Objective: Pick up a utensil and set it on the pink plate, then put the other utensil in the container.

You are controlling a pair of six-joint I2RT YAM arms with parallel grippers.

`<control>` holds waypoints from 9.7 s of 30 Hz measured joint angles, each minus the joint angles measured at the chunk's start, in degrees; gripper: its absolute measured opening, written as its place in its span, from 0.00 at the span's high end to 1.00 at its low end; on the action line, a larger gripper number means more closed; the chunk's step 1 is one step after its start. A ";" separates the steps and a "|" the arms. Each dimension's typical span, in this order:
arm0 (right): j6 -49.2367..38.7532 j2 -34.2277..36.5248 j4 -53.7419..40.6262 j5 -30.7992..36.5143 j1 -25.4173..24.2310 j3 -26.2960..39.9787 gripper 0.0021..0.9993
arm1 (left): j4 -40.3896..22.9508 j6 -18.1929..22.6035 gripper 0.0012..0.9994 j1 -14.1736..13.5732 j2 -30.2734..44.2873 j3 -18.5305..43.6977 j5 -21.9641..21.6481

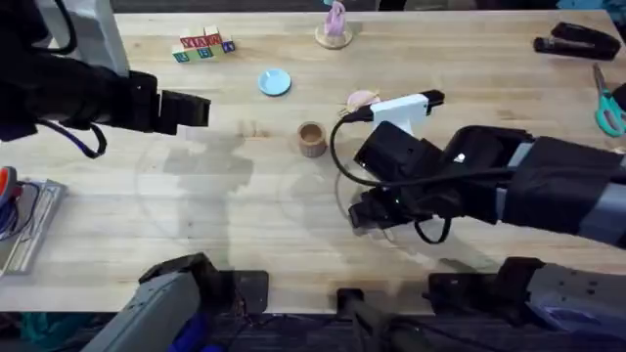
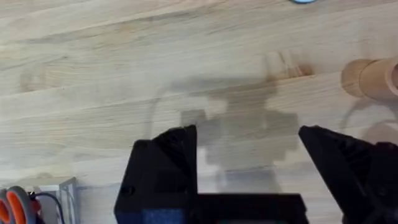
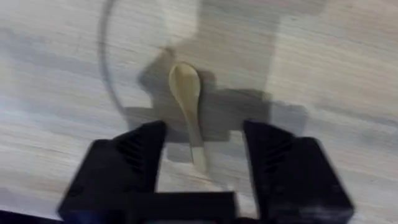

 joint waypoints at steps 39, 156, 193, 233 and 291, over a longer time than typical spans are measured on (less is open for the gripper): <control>-1.46 -5.04 -4.26 5.11 -0.50 9.26 0.97 | 0.02 0.02 0.01 0.00 0.00 0.00 0.02; -51.51 16.33 82.74 -39.19 -20.33 -2.09 0.97 | 0.00 9.24 0.01 0.16 0.01 0.00 3.59; -55.57 16.35 85.32 -39.21 -20.33 -2.12 0.97 | 0.48 84.32 0.01 8.31 44.55 0.00 54.14; -57.75 17.27 85.45 -39.21 -20.33 -5.90 0.97 | -0.66 86.16 0.01 6.45 48.96 0.00 55.97; -57.24 5.64 70.09 -36.76 -20.35 -6.09 0.00 | -11.77 86.44 0.00 6.47 48.96 4.27 54.14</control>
